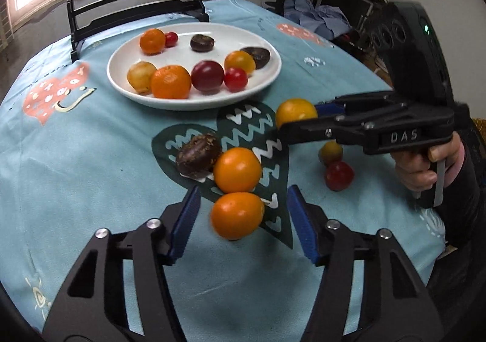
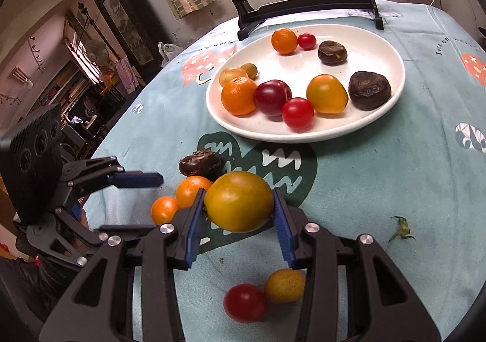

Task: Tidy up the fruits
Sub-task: 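Grasp an orange tomato with the left tool while the right tool grasps a yellow tomato, then place the orange tomato on the plate with the left tool while the right tool places the yellow tomato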

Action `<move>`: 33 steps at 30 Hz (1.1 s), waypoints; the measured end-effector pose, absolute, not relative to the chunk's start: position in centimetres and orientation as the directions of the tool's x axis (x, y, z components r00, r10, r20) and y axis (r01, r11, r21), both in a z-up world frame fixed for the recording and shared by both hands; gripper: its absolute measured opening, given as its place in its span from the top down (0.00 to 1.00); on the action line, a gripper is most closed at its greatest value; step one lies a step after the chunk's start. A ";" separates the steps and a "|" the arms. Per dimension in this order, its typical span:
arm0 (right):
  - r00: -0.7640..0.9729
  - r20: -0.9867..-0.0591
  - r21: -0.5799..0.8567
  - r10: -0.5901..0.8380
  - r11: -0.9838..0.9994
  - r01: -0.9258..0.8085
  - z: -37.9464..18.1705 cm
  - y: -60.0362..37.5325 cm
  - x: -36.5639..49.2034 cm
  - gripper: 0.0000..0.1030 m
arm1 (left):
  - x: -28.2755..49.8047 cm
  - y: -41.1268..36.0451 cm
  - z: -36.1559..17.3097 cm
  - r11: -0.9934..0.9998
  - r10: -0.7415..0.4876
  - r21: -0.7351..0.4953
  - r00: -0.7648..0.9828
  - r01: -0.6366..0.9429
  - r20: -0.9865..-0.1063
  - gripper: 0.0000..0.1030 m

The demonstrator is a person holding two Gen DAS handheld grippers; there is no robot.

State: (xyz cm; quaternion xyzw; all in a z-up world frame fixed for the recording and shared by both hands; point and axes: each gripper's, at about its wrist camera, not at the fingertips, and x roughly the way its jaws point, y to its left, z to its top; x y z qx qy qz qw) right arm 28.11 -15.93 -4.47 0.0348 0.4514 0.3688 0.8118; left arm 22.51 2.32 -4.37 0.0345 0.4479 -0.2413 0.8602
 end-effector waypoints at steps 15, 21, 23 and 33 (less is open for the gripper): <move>0.325 -0.712 0.385 0.622 0.733 -0.561 -4.5 -16.0 28.1 0.58 | 23.1 1.9 -6.4 0.890 -0.313 -0.101 0.435 0.445 -0.844 0.62; 0.329 -0.719 0.374 0.613 0.739 -0.560 -4.8 -15.9 28.1 0.58 | 23.0 2.0 -6.2 0.883 -0.335 -0.119 0.432 0.455 -0.838 0.62; 0.332 -0.714 0.373 0.617 0.736 -0.565 -4.6 -16.0 28.1 0.58 | 22.8 2.1 -5.8 0.874 -0.362 -0.136 0.438 0.467 -0.823 0.62; 0.482 -0.605 0.394 0.634 0.764 -0.511 -2.4 -17.5 29.6 0.58 | 25.4 3.7 -2.6 0.891 -0.437 -0.269 0.530 0.365 -0.727 0.62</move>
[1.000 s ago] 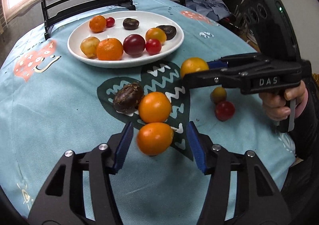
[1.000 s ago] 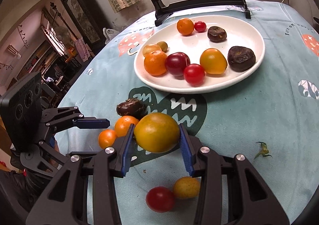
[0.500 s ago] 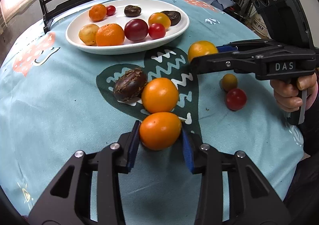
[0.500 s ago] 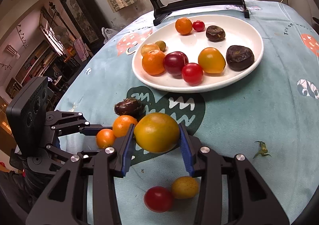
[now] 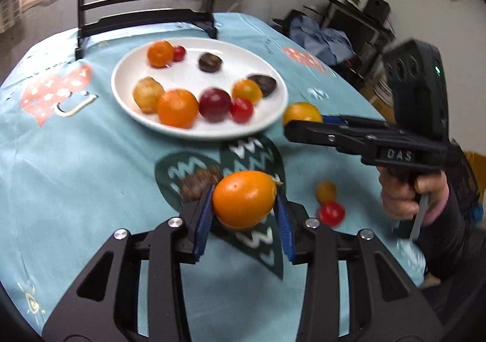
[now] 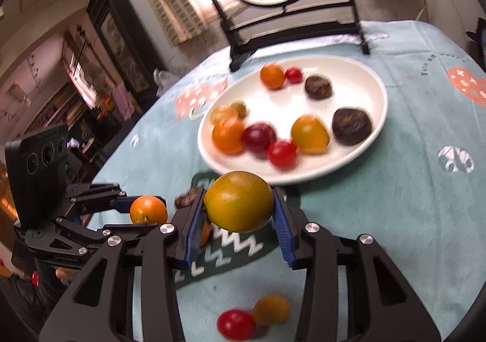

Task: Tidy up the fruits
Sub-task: 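Place the orange tomato on the plate with the left tool while the right tool places the yellow tomato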

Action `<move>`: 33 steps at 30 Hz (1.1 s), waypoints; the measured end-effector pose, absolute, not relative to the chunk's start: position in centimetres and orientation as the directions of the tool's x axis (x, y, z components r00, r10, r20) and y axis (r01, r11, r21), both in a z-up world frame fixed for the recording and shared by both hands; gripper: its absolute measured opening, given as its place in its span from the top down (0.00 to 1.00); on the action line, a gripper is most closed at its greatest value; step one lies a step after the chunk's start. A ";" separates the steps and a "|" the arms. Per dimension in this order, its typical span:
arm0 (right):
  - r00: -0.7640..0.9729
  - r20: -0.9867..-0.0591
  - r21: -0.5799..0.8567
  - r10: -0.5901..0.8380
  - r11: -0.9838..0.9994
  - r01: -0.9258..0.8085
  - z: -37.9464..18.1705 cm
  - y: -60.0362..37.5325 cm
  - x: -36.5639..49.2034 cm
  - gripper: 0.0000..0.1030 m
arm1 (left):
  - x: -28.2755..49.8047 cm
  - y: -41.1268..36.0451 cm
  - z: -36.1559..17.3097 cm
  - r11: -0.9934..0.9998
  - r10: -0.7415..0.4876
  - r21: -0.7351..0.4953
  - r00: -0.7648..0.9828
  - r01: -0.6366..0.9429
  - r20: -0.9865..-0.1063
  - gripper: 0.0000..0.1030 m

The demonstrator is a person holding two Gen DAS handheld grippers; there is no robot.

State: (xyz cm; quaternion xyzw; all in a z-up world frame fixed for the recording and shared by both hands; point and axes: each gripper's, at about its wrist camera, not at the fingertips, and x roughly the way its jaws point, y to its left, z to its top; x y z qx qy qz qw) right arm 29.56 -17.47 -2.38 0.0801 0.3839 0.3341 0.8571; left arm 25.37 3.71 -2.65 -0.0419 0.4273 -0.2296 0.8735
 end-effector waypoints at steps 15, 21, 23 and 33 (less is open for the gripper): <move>0.641 -0.589 0.305 0.492 0.870 -0.388 -2.5 -17.4 36.4 0.57 | 36.9 1.4 -1.6 0.986 -0.169 -0.140 0.626 0.096 -0.761 0.62; 0.648 -0.567 0.313 0.508 0.861 -0.401 -1.4 -17.8 35.3 0.45 | 35.8 1.3 -0.8 0.998 -0.070 -0.054 0.666 0.044 -0.742 0.25; 0.643 -0.562 0.324 0.519 0.854 -0.407 -1.0 -18.2 34.8 0.45 | 35.1 1.4 -0.1 0.998 -0.067 -0.045 0.678 0.049 -0.732 0.25; 0.593 -0.582 0.333 0.556 0.828 -0.450 -1.2 -18.8 30.6 0.45 | 30.3 2.3 -0.7 0.999 -0.035 -0.007 0.684 0.044 -0.728 0.15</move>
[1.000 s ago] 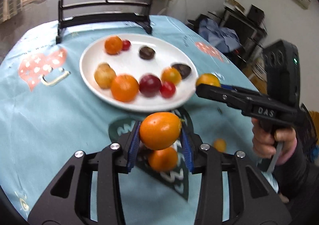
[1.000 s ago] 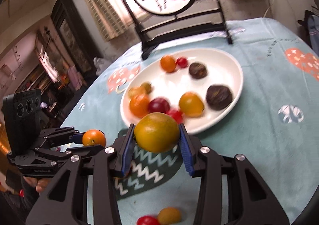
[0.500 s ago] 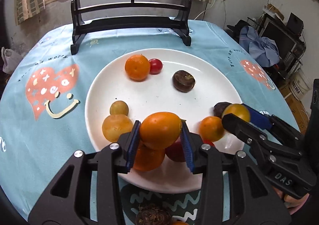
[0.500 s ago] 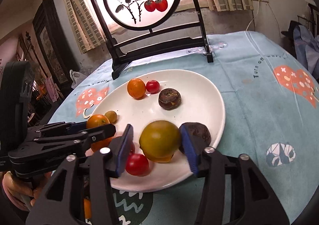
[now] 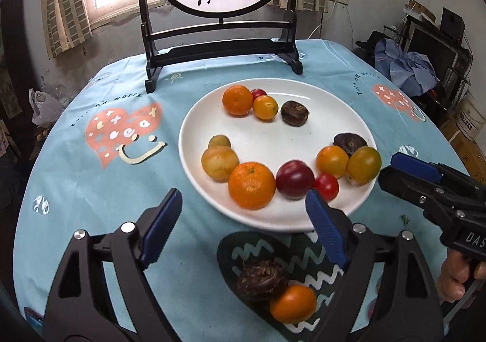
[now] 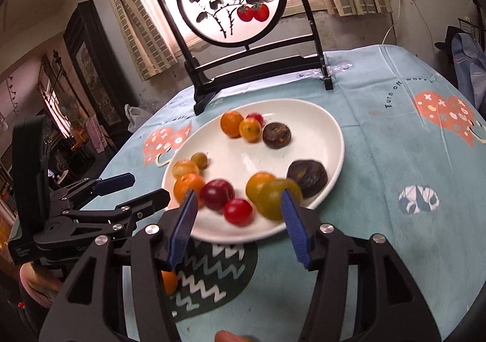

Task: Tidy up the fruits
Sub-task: 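Place the orange tomato on the plate with the left tool while the right tool places the yellow tomato, then grasp an orange tomato with the left tool while the right tool grasps a small yellow citrus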

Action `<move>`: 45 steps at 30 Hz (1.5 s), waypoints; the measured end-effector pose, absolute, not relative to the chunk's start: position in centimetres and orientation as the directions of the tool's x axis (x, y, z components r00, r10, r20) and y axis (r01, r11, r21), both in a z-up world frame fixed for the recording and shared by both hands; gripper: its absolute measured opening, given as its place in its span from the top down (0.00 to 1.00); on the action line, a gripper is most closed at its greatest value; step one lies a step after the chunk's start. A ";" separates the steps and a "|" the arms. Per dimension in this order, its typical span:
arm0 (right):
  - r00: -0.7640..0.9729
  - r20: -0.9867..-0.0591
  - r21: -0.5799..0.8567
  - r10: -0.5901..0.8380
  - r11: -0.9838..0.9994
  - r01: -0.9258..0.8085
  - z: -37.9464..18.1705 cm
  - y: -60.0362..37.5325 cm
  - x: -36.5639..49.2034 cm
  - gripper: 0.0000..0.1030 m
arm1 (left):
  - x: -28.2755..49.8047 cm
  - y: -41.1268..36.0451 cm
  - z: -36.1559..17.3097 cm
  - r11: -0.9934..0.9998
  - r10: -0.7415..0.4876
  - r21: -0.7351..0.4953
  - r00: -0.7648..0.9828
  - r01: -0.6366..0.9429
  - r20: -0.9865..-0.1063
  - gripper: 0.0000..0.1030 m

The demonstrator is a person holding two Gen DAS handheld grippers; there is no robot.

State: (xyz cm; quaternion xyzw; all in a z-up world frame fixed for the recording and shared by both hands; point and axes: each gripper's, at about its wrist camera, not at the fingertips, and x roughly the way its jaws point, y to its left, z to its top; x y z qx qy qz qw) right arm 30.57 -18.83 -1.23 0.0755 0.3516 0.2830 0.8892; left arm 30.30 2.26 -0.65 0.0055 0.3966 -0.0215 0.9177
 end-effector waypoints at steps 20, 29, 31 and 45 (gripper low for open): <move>0.409 -0.715 0.376 0.566 0.806 -0.458 -5.9 -21.0 24.0 0.60 | 25.8 8.2 -3.6 0.994 -0.006 -0.077 0.643 -0.083 -0.766 0.14; 0.333 -0.705 0.487 0.626 0.769 -0.414 -6.8 -21.6 24.7 0.69 | 25.3 7.3 -3.6 0.996 -0.036 -0.077 0.644 -0.035 -0.764 0.14; 0.327 -0.702 0.505 0.633 0.766 -0.398 -7.0 -21.9 24.8 0.70 | 25.2 6.9 -3.6 0.996 -0.055 -0.084 0.639 -0.015 -0.767 0.14; 0.378 -0.656 0.522 0.653 0.754 -0.399 -5.7 -22.6 24.4 0.75 | 24.3 1.7 -5.3 0.963 -0.245 -0.139 0.533 0.231 -0.810 0.35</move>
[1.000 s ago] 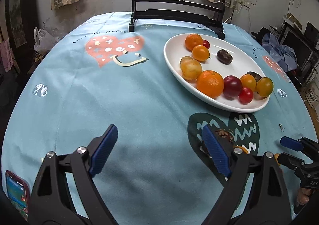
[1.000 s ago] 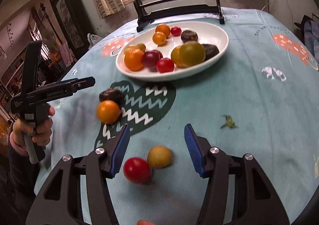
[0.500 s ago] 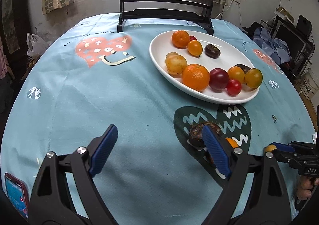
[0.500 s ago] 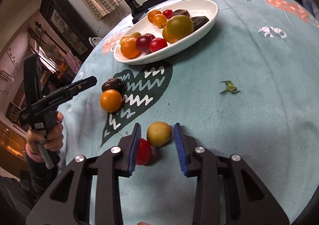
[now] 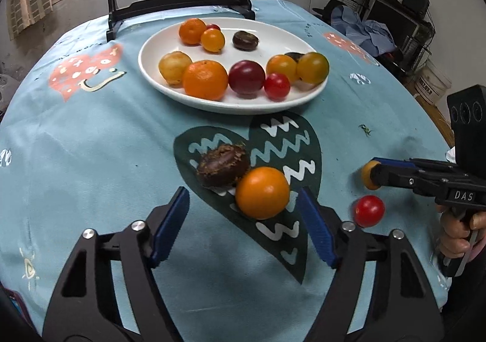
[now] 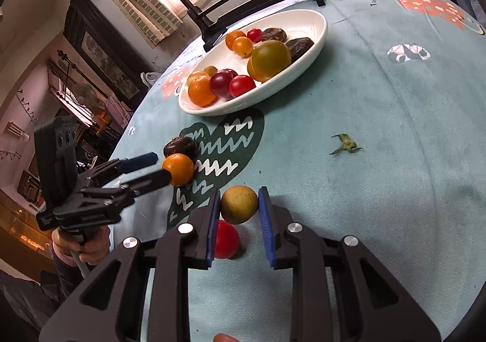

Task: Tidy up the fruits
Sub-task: 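Grasp an orange tomato with the left tool while the right tool grasps a small yellow citrus, then place the orange tomato on the plate with the left tool while the right tool places the citrus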

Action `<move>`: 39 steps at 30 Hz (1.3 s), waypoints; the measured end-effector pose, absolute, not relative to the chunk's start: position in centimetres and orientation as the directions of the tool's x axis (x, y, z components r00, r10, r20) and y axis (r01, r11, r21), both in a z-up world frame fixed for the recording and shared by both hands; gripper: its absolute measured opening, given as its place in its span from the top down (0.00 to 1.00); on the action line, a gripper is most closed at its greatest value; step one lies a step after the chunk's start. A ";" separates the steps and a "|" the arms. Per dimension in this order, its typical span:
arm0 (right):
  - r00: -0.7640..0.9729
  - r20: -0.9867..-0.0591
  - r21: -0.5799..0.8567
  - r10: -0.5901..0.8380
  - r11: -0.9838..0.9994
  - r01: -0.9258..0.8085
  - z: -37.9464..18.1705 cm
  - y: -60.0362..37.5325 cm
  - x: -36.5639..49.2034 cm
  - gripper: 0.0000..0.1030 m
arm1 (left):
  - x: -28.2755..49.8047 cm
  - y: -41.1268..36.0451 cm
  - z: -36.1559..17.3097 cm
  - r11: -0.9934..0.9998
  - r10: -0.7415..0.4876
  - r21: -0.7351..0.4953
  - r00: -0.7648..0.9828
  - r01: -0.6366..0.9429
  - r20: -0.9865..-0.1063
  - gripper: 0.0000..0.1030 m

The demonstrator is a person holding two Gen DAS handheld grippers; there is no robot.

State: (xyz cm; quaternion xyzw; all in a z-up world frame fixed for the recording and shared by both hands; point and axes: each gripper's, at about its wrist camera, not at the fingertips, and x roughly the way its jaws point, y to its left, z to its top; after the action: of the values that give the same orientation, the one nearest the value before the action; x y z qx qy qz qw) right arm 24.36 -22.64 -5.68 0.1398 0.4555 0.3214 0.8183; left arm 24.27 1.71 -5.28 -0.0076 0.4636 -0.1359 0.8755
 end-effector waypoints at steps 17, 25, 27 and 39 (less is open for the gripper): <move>0.404 -0.651 0.478 0.643 0.761 -0.439 -4.9 -22.0 23.7 0.75 | 25.7 0.2 -6.5 0.962 -0.258 -0.173 0.497 0.210 -0.828 0.61; 0.459 -0.602 0.439 0.654 0.751 -0.493 -3.5 -21.0 23.8 0.75 | 25.2 0.5 -4.5 0.940 -0.337 -0.246 0.535 0.236 -0.775 0.61; 0.475 -0.590 0.430 0.653 0.752 -0.499 -2.8 -20.4 24.6 0.75 | 25.3 0.8 -3.6 0.938 -0.344 -0.253 0.560 0.236 -0.753 0.61; 0.628 -0.565 0.261 0.535 0.838 -0.478 0.2 -15.6 30.6 0.75 | 29.9 2.7 -0.2 0.965 -0.255 -0.224 0.687 0.136 -0.680 0.61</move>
State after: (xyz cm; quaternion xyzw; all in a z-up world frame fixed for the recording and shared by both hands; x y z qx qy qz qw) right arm 30.63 -15.56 0.17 0.0431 0.3269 0.2810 0.9013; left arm 29.88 2.73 -0.24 -0.0777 0.3807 -0.1067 0.9152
